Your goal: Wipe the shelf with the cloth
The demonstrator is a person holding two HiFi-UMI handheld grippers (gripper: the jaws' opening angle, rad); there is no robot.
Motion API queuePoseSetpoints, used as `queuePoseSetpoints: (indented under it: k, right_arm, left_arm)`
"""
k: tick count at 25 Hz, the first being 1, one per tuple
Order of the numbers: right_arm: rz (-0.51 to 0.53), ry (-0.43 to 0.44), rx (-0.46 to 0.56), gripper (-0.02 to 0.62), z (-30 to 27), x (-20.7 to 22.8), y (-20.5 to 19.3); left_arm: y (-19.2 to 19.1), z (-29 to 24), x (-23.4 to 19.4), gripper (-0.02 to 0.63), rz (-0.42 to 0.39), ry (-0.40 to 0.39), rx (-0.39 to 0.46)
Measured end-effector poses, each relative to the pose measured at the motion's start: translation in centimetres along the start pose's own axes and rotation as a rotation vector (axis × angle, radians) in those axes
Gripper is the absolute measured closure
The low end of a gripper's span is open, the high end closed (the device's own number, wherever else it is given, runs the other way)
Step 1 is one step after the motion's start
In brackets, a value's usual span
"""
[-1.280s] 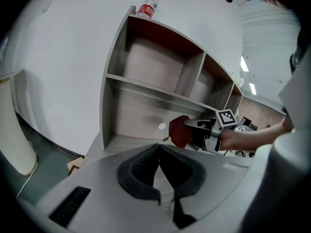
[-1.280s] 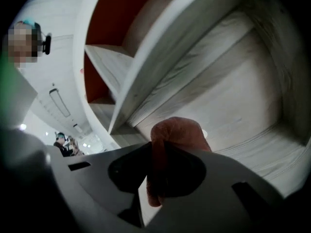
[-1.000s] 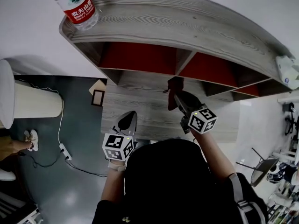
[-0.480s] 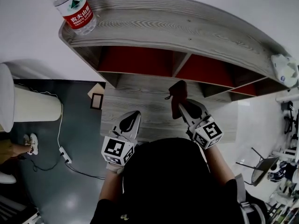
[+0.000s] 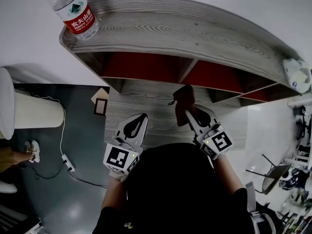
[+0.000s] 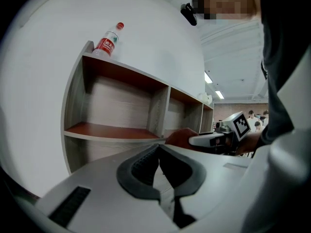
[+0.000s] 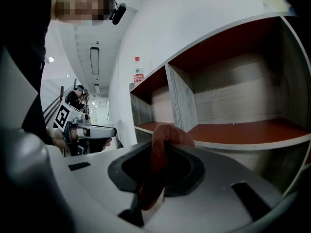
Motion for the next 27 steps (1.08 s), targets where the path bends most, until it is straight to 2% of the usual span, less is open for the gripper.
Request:
queuePoseSetpoints:
  k: [15, 19, 27]
  right_arm:
    - [0.018, -0.003, 0.003, 0.546, -0.07, -0.25, -0.01]
    - [-0.001, -0.006, 0.062, 0.546, -0.24, -0.29, 0.50]
    - [0.002, -0.015, 0.060, 0.546, 0.04, -0.28, 0.44]
  left_arm:
    - [0.70, -0.23, -0.51, 0.600, 0.002, 0.010, 0.018]
    - [0.54, -0.28, -0.54, 0.600, -0.010, -0.002, 0.018]
    - [0.48, -0.17, -0.37, 0.600, -0.003, -0.003, 0.015]
Point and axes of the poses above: the fingertips, and each gripper's own axes: z backward along the fingers, x to its right, y out of its top, the point moved 4 cm from there along z, backward along the fingers, and after that the axes turned 14 degrees about -y, right-handed, at the moved point
